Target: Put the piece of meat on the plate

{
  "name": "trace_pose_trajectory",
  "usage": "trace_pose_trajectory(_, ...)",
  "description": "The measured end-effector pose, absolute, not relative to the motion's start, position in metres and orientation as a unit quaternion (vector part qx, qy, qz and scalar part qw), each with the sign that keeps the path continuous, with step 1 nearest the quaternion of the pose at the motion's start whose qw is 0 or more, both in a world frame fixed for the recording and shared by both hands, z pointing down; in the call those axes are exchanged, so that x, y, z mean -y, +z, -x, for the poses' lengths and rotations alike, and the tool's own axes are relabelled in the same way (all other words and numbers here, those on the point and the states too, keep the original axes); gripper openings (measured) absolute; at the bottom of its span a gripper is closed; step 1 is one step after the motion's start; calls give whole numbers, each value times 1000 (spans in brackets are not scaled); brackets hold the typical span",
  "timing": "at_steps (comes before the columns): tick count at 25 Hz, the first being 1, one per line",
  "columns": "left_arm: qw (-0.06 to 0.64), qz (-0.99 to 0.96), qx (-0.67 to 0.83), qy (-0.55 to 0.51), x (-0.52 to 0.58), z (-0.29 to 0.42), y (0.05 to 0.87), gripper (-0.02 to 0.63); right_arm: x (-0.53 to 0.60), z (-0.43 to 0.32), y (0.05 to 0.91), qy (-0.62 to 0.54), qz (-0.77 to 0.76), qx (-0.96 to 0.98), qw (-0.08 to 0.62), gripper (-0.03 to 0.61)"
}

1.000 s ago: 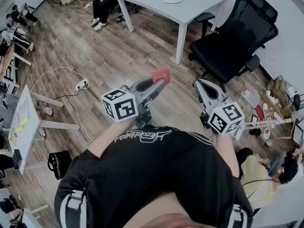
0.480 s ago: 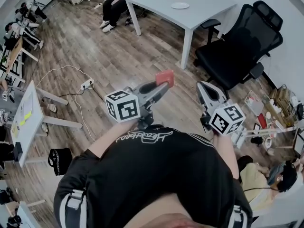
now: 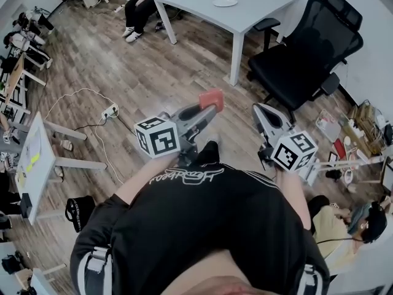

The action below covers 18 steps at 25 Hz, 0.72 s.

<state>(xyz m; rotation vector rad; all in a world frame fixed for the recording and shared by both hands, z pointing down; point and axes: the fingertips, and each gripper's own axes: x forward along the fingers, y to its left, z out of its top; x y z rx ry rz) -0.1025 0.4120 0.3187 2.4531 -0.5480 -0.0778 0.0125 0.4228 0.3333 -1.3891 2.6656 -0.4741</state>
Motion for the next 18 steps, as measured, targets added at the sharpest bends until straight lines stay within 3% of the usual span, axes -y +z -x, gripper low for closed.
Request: trace_pose_trajectory(18,331,-920,206,-38,-334,87,340,92,-344,-31,355,-165,461,-871,39,8)
